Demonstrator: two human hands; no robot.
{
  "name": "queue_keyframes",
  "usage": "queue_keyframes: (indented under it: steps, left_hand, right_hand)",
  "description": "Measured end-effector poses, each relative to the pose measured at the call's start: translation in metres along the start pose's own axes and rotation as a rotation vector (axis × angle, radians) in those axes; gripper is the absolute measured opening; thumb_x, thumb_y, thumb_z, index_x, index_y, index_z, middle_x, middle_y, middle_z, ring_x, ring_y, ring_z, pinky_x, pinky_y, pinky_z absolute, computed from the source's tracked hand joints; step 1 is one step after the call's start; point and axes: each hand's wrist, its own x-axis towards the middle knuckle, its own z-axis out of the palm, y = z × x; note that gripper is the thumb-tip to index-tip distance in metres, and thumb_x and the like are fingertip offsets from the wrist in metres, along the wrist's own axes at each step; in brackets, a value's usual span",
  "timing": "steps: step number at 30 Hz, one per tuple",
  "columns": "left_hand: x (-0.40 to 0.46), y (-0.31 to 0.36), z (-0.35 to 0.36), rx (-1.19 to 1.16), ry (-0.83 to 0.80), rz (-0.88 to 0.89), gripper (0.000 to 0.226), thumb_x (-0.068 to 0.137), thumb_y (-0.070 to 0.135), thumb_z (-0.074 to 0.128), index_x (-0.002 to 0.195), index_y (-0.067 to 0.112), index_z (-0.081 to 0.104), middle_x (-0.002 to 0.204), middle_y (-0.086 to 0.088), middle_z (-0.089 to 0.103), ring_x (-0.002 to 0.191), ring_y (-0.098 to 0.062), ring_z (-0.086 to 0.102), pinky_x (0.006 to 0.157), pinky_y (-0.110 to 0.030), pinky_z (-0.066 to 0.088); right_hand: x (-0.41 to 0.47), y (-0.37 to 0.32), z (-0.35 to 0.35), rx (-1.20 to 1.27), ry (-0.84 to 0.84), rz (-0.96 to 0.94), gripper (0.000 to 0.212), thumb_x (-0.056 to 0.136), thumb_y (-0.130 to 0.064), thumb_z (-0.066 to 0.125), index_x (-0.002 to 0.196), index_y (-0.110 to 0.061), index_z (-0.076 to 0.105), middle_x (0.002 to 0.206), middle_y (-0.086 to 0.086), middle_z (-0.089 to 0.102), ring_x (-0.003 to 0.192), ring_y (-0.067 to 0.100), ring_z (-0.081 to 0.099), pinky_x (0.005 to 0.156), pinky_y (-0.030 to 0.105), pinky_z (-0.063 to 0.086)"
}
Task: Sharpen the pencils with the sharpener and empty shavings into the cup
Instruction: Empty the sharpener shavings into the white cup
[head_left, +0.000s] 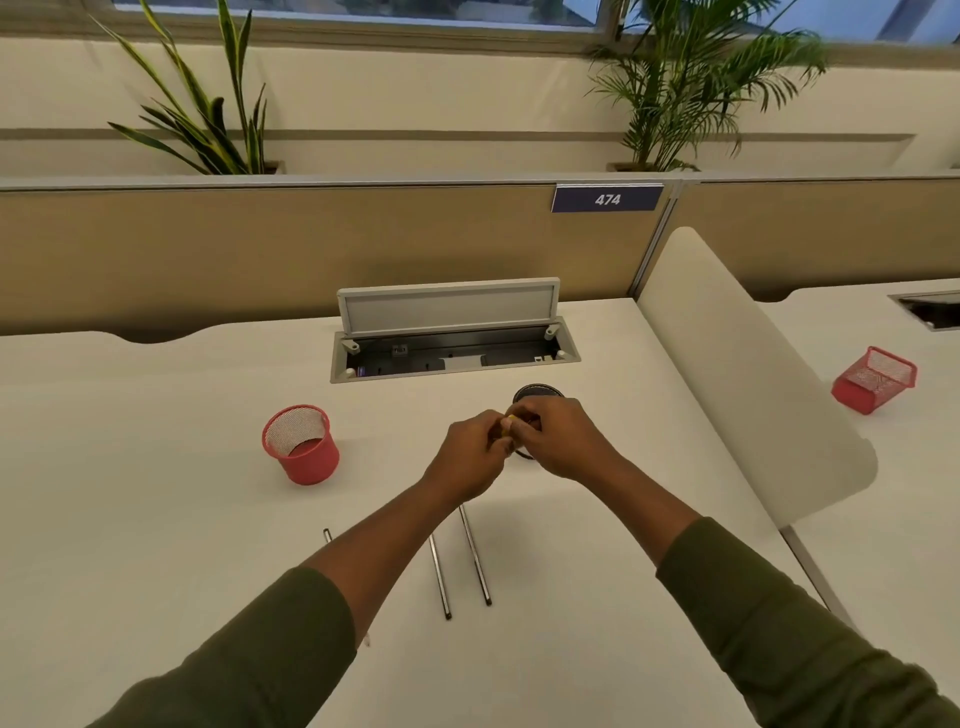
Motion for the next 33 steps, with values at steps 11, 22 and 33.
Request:
queue_keyframes:
  steps: [11,22,33]
  left_hand:
    - [0.046,0.005,0.009,-0.040,-0.030,0.019,0.019,0.092,0.004,0.051,0.100,0.012,0.067,0.085,0.004,0.065,0.077,-0.005,0.061,0.070,-0.010,0.045]
    - [0.062,-0.001,0.026,-0.064,0.029,0.009,0.024,0.092,0.001,0.050,0.106,0.012,0.066,0.092,0.002,0.064,0.083,-0.012,0.059,0.076,-0.013,0.048]
    - [0.079,-0.003,0.022,-0.026,0.026,-0.036,0.026,0.086,0.015,0.067,0.112,0.018,0.061,0.106,0.000,0.065,0.093,-0.008,0.057,0.071,-0.006,0.042]
  right_hand:
    - [0.035,0.024,-0.010,0.001,0.014,0.006,0.020,0.097,-0.022,0.052,0.097,-0.016,0.072,0.090,0.003,0.070,0.080,0.014,0.063,0.075,0.029,0.055]
    - [0.053,0.039,-0.002,0.041,0.068,0.101,0.023,0.099,-0.021,0.051,0.112,-0.012,0.068,0.105,0.006,0.070,0.085,0.013,0.061,0.075,0.019,0.045]
    - [0.057,0.063,-0.011,0.159,0.192,0.165,0.026,0.099,-0.026,0.050,0.120,-0.016,0.063,0.112,0.004,0.067,0.093,0.011,0.058,0.069,0.011,0.042]
